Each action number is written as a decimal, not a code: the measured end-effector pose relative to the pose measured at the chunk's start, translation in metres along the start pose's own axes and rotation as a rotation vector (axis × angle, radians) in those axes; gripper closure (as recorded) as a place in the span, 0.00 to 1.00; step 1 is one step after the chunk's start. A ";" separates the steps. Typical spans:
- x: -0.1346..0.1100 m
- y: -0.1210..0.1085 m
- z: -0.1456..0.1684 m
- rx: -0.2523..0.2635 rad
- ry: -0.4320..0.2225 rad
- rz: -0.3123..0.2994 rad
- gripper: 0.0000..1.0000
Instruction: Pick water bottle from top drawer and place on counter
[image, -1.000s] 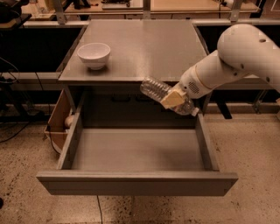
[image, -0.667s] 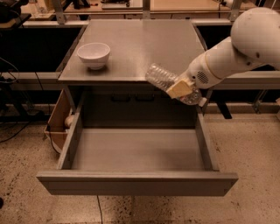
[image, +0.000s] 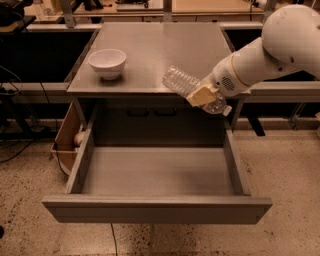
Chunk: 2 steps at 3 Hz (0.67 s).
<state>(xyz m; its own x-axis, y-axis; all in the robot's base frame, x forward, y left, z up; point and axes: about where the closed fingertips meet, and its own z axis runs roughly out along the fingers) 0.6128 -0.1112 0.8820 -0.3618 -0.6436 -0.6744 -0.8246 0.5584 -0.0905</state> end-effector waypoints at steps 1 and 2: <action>-0.021 -0.032 0.016 0.008 -0.058 -0.018 1.00; -0.055 -0.079 0.026 0.044 -0.123 -0.039 1.00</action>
Offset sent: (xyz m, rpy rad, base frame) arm 0.1782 -0.0001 0.0709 0.1106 -0.2445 -0.0046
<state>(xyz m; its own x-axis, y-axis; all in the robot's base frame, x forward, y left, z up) 0.7090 -0.1067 0.9074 -0.2713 -0.5978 -0.7544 -0.8164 0.5580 -0.1486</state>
